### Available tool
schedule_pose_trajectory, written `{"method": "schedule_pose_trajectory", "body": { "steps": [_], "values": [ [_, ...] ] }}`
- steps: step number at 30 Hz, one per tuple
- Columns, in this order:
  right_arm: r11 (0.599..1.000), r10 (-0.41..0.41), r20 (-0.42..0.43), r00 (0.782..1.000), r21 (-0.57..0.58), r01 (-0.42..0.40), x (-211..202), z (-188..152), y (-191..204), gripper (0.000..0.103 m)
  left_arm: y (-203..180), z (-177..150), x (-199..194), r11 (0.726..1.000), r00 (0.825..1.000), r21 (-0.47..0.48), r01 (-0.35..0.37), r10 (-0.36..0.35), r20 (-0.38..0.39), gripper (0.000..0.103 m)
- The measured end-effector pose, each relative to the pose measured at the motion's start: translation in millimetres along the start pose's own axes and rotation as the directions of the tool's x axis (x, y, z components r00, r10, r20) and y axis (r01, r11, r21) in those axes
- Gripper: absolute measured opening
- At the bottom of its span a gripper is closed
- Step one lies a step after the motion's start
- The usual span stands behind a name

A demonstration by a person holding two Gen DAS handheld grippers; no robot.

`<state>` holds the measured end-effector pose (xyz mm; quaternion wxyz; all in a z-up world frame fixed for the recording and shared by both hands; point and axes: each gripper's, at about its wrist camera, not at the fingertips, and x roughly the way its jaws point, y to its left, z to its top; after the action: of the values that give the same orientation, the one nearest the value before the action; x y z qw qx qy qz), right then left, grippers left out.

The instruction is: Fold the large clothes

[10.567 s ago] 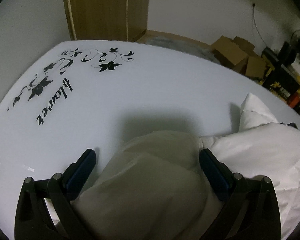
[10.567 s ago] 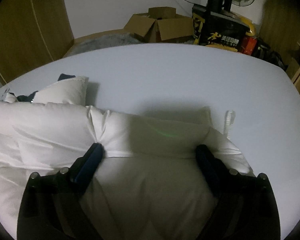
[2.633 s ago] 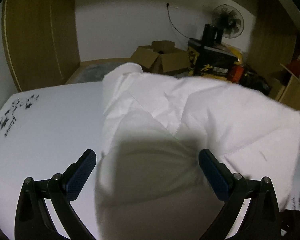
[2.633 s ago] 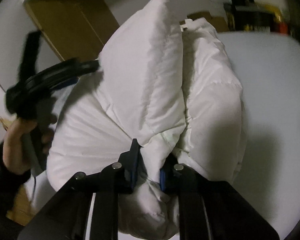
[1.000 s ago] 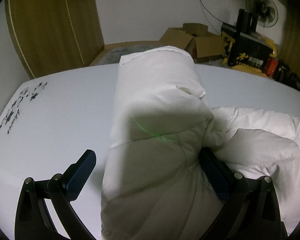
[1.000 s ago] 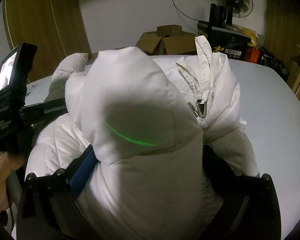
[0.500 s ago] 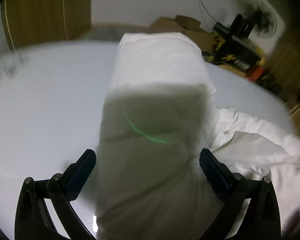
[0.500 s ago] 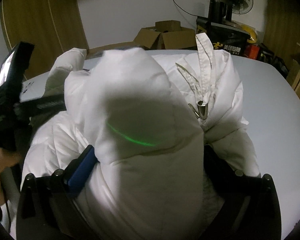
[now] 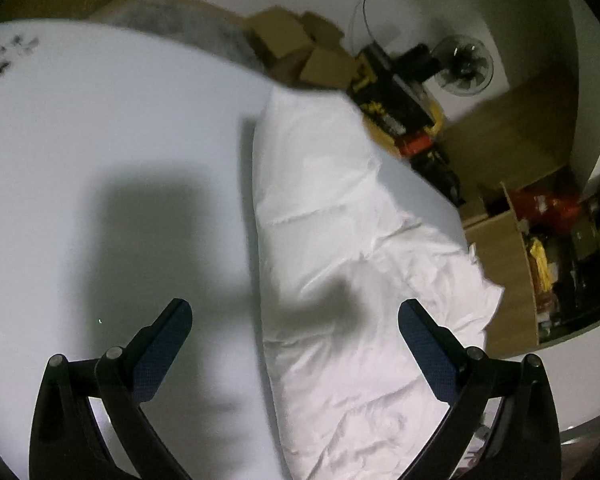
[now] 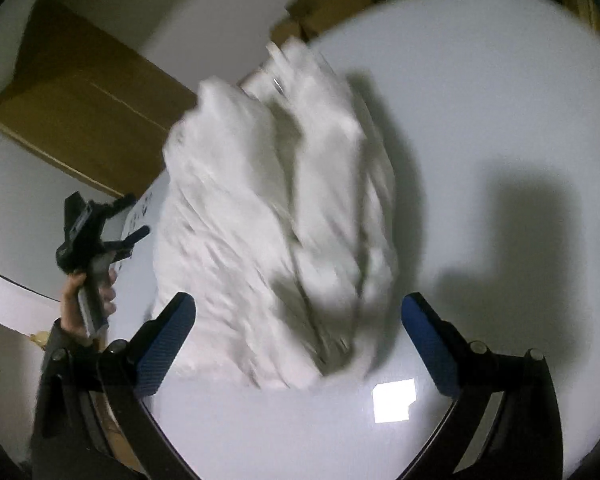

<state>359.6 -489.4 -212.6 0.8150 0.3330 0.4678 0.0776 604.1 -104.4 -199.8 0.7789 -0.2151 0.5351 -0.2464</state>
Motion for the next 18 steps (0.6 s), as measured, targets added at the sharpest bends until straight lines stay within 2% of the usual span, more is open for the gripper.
{"method": "schedule_pose_trajectory", "body": {
  "steps": [1,5,11,14,18],
  "values": [
    [1.0,-0.006,-0.011,1.0,0.013,0.007,5,-3,-3,0.102,-1,1,8,1.0,1.0,0.013,-0.006,0.006,-0.002,0.103],
    [0.998,0.051,-0.061,0.997,0.044,-0.048,24,-11,-7,0.102,-6,2,34,0.999,0.999,0.021,0.024,-0.023,-0.041,0.103],
    [0.993,0.108,-0.066,0.992,0.055,-0.105,39,-6,-9,0.103,-20,16,60,0.993,0.993,0.054,0.104,-0.101,-0.054,0.103],
    [0.988,0.139,-0.065,0.988,0.07,-0.134,43,1,-8,0.103,-27,22,78,0.994,0.994,0.066,0.088,-0.084,-0.067,0.103],
    [0.991,0.124,-0.067,0.99,0.066,-0.12,46,6,-3,0.103,-38,26,91,0.996,0.996,0.072,0.062,-0.057,-0.063,0.103]
  ]
}}
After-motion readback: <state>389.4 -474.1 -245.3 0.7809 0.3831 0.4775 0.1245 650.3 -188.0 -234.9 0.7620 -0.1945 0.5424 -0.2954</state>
